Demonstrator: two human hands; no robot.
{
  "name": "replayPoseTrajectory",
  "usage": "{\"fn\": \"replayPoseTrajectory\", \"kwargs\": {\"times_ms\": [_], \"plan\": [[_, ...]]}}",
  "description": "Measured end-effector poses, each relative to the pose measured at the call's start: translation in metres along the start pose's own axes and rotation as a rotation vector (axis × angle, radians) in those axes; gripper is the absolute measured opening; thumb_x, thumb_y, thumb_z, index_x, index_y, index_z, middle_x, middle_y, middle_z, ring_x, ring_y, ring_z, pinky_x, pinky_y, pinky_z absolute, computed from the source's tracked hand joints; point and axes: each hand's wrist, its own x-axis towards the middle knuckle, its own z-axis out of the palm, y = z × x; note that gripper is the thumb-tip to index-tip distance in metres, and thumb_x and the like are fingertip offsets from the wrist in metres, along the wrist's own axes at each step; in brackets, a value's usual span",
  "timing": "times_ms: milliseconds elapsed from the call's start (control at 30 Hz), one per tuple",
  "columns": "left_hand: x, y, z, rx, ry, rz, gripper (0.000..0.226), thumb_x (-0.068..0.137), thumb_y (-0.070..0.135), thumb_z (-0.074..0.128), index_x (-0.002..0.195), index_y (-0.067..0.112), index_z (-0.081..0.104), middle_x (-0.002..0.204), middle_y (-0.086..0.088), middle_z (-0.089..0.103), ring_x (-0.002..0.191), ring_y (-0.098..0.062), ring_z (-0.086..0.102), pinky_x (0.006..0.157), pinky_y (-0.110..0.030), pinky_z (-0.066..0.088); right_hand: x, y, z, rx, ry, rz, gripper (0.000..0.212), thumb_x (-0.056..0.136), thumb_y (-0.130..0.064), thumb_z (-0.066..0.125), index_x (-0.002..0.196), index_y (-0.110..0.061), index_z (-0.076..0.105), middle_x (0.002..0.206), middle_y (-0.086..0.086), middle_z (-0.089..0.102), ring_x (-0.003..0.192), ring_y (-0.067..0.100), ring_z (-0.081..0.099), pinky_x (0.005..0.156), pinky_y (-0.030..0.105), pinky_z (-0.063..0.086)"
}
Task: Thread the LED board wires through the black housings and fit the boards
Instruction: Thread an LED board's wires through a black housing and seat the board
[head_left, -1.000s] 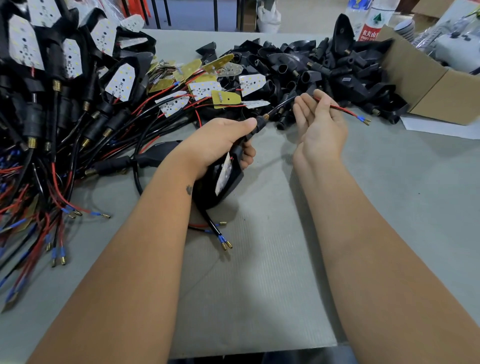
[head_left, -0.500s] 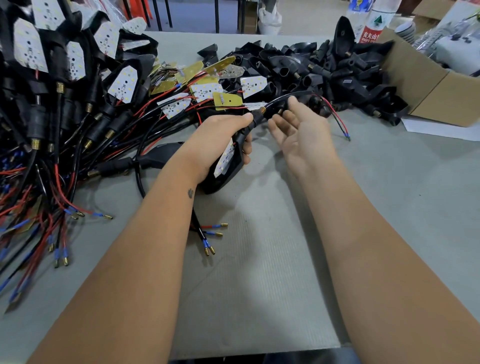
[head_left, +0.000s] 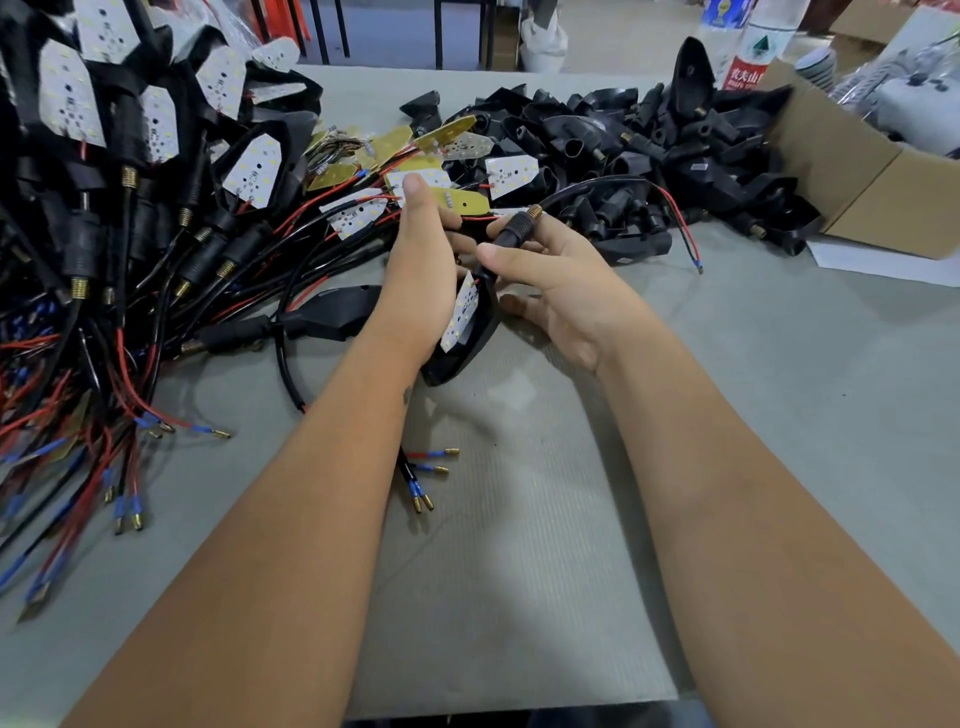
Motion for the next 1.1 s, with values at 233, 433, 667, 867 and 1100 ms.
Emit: {"fn": "replayPoseTrajectory", "kwargs": {"times_ms": [233, 433, 667, 867, 1100], "plan": [[0.002, 0.003, -0.004, -0.09, 0.045, 0.103, 0.049, 0.105, 0.046, 0.021, 0.077, 0.017, 0.05, 0.078, 0.001, 0.063, 0.055, -0.01, 0.054, 0.064, -0.03, 0.049, -0.004, -0.002, 0.0, -0.022, -0.034, -0.04, 0.034, 0.085, 0.0, 0.069, 0.109, -0.013, 0.048, 0.104, 0.018, 0.066, 0.083, 0.024, 0.068, 0.061, 0.037, 0.056], [-0.004, 0.006, -0.012, 0.116, -0.067, 0.273, 0.023, 0.087, 0.032, 0.057, 0.069, 0.017, 0.06, 0.075, -0.003, 0.057, 0.071, -0.012, 0.05, 0.07, -0.031, 0.04, 0.005, -0.002, -0.008, 0.294, 0.244, -0.137, 0.029, 0.087, 0.003, 0.065, 0.103, -0.013, 0.047, 0.085, 0.005, 0.064, 0.068, 0.015, 0.066, 0.052, 0.026, 0.053], [-0.007, 0.005, -0.01, 0.514, -0.022, 0.514, 0.021, 0.091, 0.027, 0.067, 0.085, 0.01, 0.077, 0.103, 0.006, 0.066, 0.095, -0.001, 0.058, 0.084, -0.01, 0.041, 0.011, 0.002, -0.015, 0.397, 0.317, -0.118, 0.025, 0.089, 0.0, 0.065, 0.104, -0.01, 0.048, 0.101, 0.015, 0.067, 0.081, 0.026, 0.067, 0.057, 0.032, 0.056], [-0.006, 0.005, -0.003, 0.365, 0.031, 0.416, 0.034, 0.092, 0.015, 0.062, 0.07, -0.01, 0.064, 0.094, 0.005, 0.063, 0.091, -0.004, 0.056, 0.082, -0.016, 0.041, 0.012, 0.003, -0.013, 0.394, 0.306, -0.139, 0.029, 0.09, 0.0, 0.064, 0.102, -0.02, 0.046, 0.1, 0.005, 0.068, 0.082, 0.019, 0.066, 0.06, 0.029, 0.056], [-0.006, 0.002, 0.001, -0.007, 0.074, 0.272, 0.035, 0.084, 0.011, 0.07, 0.061, 0.015, 0.045, 0.089, -0.011, 0.061, 0.073, -0.013, 0.062, 0.058, -0.029, 0.057, 0.014, 0.003, -0.01, 0.487, 0.289, -0.178, 0.027, 0.091, 0.002, 0.061, 0.101, -0.019, 0.047, 0.101, 0.006, 0.068, 0.085, 0.02, 0.067, 0.071, 0.036, 0.06]]}}
